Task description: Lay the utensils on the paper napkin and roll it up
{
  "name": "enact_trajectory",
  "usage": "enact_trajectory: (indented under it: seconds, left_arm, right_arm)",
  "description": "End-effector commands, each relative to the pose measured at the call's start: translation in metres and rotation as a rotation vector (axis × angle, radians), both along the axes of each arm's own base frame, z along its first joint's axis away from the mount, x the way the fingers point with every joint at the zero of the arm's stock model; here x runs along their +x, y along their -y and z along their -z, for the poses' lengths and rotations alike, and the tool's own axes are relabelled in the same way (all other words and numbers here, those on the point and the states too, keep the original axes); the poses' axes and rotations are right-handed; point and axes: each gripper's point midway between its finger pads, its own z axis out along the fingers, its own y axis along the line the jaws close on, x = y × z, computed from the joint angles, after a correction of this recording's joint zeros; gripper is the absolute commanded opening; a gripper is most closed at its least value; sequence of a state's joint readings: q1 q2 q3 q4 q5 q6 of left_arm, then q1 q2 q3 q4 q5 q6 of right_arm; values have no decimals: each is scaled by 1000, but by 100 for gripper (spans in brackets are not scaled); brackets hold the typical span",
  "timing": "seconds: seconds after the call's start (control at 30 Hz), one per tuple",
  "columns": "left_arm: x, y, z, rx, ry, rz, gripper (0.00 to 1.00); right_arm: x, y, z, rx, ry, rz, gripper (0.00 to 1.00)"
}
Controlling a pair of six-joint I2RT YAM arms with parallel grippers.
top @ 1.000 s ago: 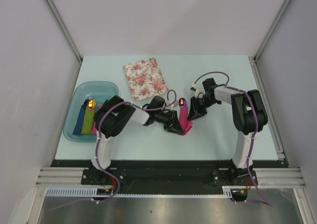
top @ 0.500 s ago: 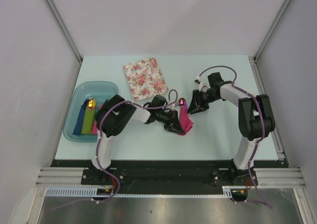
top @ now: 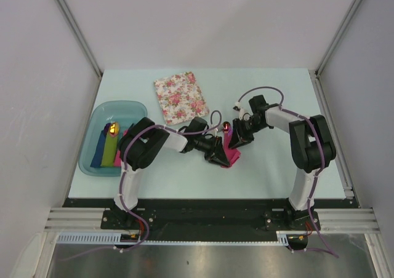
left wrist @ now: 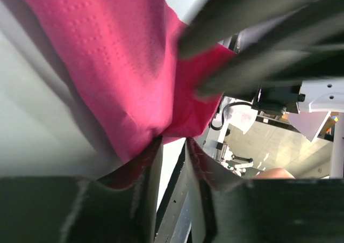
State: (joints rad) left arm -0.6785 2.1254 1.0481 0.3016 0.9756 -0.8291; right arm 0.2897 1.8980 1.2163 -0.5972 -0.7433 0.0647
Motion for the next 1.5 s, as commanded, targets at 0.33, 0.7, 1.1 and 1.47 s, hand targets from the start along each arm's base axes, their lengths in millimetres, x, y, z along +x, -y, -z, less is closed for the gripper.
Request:
enact_trajectory:
  seconds: [0.33,0.7,1.1,1.47]
  left_arm:
    - [20,9,-30,-85,148,-67,49]
    - [33,9,-80,-214,191,-108,36]
    - [13,16,-6,-36,117,-41,25]
    - [4,-1,48,119,51,-35,14]
  right_arm:
    - [-24,37,48,-182,21,-131,28]
    - [-26,44,53,-213,53,-148,31]
    - [-25,46,53,-225,58,-141,35]
    - [-2,38,-1,-88,61,-32,37]
